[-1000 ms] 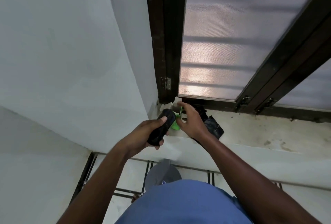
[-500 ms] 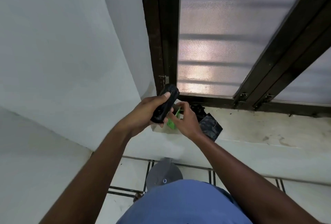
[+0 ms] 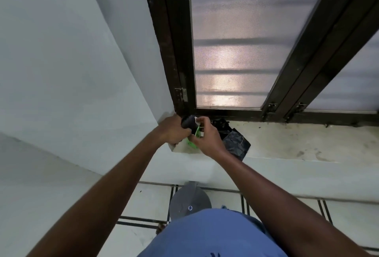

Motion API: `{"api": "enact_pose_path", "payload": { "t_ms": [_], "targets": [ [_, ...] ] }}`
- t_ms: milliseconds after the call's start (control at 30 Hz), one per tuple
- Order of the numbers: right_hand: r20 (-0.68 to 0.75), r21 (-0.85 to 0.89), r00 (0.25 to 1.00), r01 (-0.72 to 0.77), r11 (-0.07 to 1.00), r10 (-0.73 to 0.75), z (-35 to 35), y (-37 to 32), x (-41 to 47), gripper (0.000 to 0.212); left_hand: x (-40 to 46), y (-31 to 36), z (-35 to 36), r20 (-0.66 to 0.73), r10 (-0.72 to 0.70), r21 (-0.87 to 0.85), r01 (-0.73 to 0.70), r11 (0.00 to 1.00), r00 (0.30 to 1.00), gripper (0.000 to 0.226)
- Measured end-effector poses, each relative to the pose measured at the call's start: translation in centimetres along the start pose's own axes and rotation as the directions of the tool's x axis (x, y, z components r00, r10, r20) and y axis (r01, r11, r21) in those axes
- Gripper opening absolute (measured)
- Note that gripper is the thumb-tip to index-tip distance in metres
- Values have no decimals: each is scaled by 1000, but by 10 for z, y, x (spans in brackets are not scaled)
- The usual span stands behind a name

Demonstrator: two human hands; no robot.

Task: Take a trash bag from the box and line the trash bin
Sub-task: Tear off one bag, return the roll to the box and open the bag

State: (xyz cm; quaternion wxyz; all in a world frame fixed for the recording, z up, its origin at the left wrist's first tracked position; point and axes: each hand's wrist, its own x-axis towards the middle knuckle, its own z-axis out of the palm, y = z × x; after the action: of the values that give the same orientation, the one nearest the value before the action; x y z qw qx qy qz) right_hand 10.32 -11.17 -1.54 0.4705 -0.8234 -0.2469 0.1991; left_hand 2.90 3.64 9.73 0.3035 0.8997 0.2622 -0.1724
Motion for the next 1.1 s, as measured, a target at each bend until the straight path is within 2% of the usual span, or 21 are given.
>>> {"api": "enact_pose_path", "payload": {
  "t_ms": [67, 133, 233, 333, 500, 600, 667, 733, 867, 933, 1000, 1100],
  "targets": [
    [1, -1, 1000, 0, 1000, 0, 0, -1, 0, 70, 0, 3, -1, -31, 6, 141, -2, 990, 1000, 40],
    [2, -3, 1000, -2, 1000, 2, 0, -1, 0, 70, -3, 9, 0, -39, 41, 253, -30, 967, 998, 37],
    [4, -11, 1000, -12, 1000, 12, 0, 0, 1, 72, -4, 17, 6, -86, 102, 446, -53, 893, 991, 35],
    [11, -20, 1000, -18, 1000, 18, 0, 1, 1, 76, 2, 22, 9, -84, 154, 650, -63, 758, 984, 34],
    [17, -20, 1000, -13, 1000, 14, -2, 0, 1, 73, 13, 34, 5, -28, 307, 860, -133, 492, 951, 28],
    [12, -17, 1000, -5, 1000, 6, -2, -1, 1, 70, 21, 34, 6, 80, 479, 929, -240, 282, 874, 34],
    [-5, -10, 1000, -3, 1000, 3, -1, -1, 2, 72, 26, 30, 7, 141, 574, 925, -314, 215, 806, 41],
    [-18, -2, 1000, -4, 1000, 4, -2, -1, 5, 76, 30, 24, 6, 104, 620, 895, -344, 282, 778, 52],
    [0, 52, 999, -35, 998, 35, -8, -1, 5, 88, 28, 21, 4, -134, 540, 690, -313, 653, 831, 69],
    [-27, 82, 999, -43, 996, 45, -9, -2, 4, 89, 23, 17, 5, -211, 459, 523, -297, 799, 863, 66],
    [-87, 129, 995, -27, 991, 38, -6, 2, 5, 82, 16, 9, 12, -297, 372, 327, -272, 905, 879, 53],
    [-197, 167, 980, -7, 986, 40, -2, 5, 4, 75, 9, -2, 29, -373, 185, 111, -154, 982, 909, 33]
  ]
}}
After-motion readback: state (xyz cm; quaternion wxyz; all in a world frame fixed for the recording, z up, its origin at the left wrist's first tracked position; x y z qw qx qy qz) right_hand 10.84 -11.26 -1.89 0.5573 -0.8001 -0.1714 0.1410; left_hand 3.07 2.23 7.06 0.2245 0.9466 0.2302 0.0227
